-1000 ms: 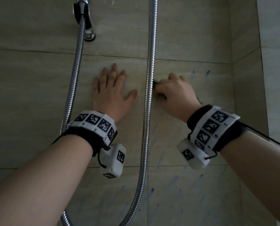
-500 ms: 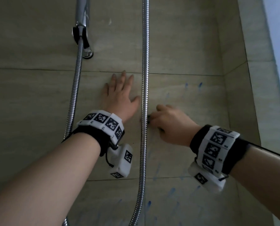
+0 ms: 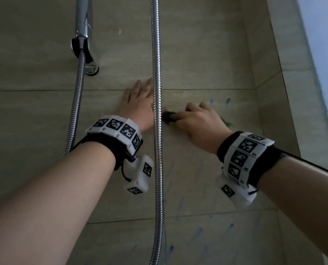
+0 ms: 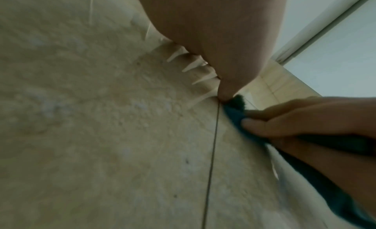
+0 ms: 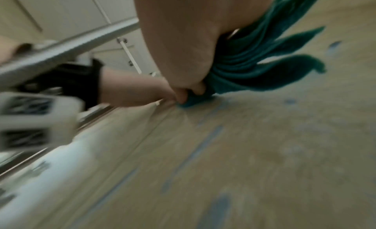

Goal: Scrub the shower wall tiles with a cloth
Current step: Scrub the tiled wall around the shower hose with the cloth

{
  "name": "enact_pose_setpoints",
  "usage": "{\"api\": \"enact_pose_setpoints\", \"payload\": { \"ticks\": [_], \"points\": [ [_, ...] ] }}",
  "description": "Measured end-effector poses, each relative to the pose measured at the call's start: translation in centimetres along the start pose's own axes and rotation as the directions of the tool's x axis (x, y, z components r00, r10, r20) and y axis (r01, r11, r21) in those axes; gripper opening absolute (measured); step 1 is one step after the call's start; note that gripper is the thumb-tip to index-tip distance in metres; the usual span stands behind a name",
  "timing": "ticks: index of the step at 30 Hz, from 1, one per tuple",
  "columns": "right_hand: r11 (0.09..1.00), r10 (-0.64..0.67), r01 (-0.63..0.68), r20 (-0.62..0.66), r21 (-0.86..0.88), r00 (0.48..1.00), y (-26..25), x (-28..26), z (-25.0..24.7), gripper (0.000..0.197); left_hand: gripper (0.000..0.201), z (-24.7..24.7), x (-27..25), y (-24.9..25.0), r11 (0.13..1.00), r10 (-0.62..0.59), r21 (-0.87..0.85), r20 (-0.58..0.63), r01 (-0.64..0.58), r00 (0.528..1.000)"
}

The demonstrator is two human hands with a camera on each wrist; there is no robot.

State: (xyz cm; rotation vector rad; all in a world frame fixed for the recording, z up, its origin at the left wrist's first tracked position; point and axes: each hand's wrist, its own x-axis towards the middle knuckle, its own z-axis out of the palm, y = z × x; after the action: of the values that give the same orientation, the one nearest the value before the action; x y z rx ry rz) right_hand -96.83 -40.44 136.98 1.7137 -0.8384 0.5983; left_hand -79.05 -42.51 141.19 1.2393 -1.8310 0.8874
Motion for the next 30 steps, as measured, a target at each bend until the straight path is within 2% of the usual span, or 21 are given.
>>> {"api": "enact_pose_setpoints", "payload": {
  "ticks": [1, 3, 5, 6, 8, 10, 11, 12, 14, 16, 17, 19, 20, 21, 22, 23, 25, 26, 27, 29, 30],
  "points": [
    [0.991, 0.133, -0.134, -0.013, -0.025, 0.991, 1.3, 0.2, -0.2, 0.043, 0.068, 0.1, 0.1, 0.0, 1.0, -0.01, 0.001, -0.001, 0.01, 1.0],
    [0.932, 0.362, -0.362, -0.019, 0.02, 0.932, 3.4, 0.3, -0.7, 0.046, 0.068, 0.5, -0.1, 0.3, 0.999, -0.038, -0.003, -0.016, 0.038, 0.999],
    [0.881, 0.468, -0.464, -0.024, 0.096, 0.883, 3.5, 0.4, -0.3, 0.049, 0.067, 1.0, -0.3, 0.7, 0.998, -0.054, -0.012, -0.044, 0.053, 0.998],
    [0.894, 0.442, -0.44, -0.016, 0.086, 0.897, 2.9, 0.2, -0.1, 0.048, 0.066, 1.2, -0.4, 0.9, 0.998, -0.059, -0.014, -0.06, 0.058, 0.996],
    [0.976, 0.21, -0.208, -0.043, 0.063, 0.977, 1.0, -0.5, 1.0, 0.046, 0.064, 1.5, -0.6, 0.8, 0.998, -0.056, -0.008, -0.085, 0.055, 0.995],
    [0.998, 0.049, -0.047, -0.044, 0.051, 0.998, -0.3, -1.3, 1.1, 0.046, 0.062, 1.5, -0.8, 0.7, 0.999, -0.038, -0.002, -0.096, 0.038, 0.995],
    [0.998, 0.062, -0.061, -0.044, 0.031, 0.997, -0.1, -1.5, 0.6, 0.05, 0.062, 1.5, -0.8, 0.6, 0.999, -0.032, 0.002, -0.096, 0.032, 0.995],
    [0.991, 0.135, -0.135, -0.046, 0.004, 0.99, 0.7, -1.4, 0.3, 0.052, 0.062, 1.4, -0.8, 0.6, 1.0, -0.03, 0.005, -0.094, 0.031, 0.995],
    [0.925, 0.379, -0.38, -0.034, -0.007, 0.925, 2.4, -1.4, -0.1, 0.045, 0.062, 1.4, -0.8, 0.6, 0.999, -0.038, 0.018, -0.091, 0.039, 0.995],
    [0.88, 0.475, -0.474, -0.045, 0.016, 0.879, 3.0, -1.4, 0.0, 0.041, 0.063, 1.6, -0.7, 0.6, 0.998, -0.044, 0.029, -0.1, 0.047, 0.994],
    [0.901, 0.434, -0.433, -0.018, 0.024, 0.901, 2.3, -1.4, 0.2, 0.043, 0.063, 1.8, -0.6, 0.6, 0.998, -0.046, 0.032, -0.106, 0.049, 0.993],
    [0.979, 0.188, -0.191, 0.055, 0.072, 0.981, 0.5, -2.1, 1.0, 0.046, 0.062, 2.0, -0.6, 0.6, 0.998, -0.043, 0.033, -0.111, 0.047, 0.993],
    [0.992, 0.074, -0.082, 0.08, 0.097, 0.994, 0.0, -2.6, 1.3, 0.046, 0.061, 2.1, -0.6, 0.5, 0.998, -0.04, 0.037, -0.116, 0.045, 0.992],
    [0.996, 0.015, -0.018, 0.044, 0.082, 0.999, 0.0, -2.7, 1.2, 0.047, 0.061, 2.2, -0.6, 0.5, 0.998, -0.038, 0.045, -0.12, 0.043, 0.992],
    [0.997, 0.067, -0.069, 0.05, 0.04, 0.996, 0.2, -2.7, 0.7, 0.047, 0.06, 2.2, -0.6, 0.6, 0.998, -0.038, 0.049, -0.12, 0.044, 0.992],
    [0.983, 0.181, -0.181, 0.032, -0.001, 0.983, 0.6, -2.5, 0.3, 0.042, 0.06, 2.3, -0.6, 0.6, 0.998, -0.041, 0.047, -0.116, 0.047, 0.992],
    [0.907, 0.421, -0.421, -0.02, -0.003, 0.907, 1.5, -2.2, -0.1, 0.036, 0.059, 2.3, -0.6, 0.8, 0.997, -0.055, 0.043, -0.108, 0.06, 0.993],
    [0.888, 0.459, -0.46, -0.013, -0.011, 0.888, 1.4, -2.2, -0.1, 0.037, 0.059, 2.3, -0.6, 0.8, 0.997, -0.059, 0.046, -0.108, 0.064, 0.992],
    [0.888, 0.461, -0.461, 0.021, -0.009, 0.887, 0.7, -2.1, -0.2, 0.038, 0.059, 2.3, -0.6, 0.8, 0.997, -0.059, 0.046, -0.111, 0.064, 0.992],
    [0.962, 0.273, -0.274, 0.057, 0.004, 0.96, -0.4, -2.5, 0.6, 0.043, 0.06, 2.3, -0.7, 0.8, 0.998, -0.047, 0.029, -0.12, 0.051, 0.992],
    [0.978, 0.208, -0.208, 0.067, 0.002, 0.976, -0.5, -2.8, 0.8, 0.045, 0.06, 2.3, -0.8, 0.7, 0.999, -0.044, 0.021, -0.121, 0.047, 0.992]
  ]
}}
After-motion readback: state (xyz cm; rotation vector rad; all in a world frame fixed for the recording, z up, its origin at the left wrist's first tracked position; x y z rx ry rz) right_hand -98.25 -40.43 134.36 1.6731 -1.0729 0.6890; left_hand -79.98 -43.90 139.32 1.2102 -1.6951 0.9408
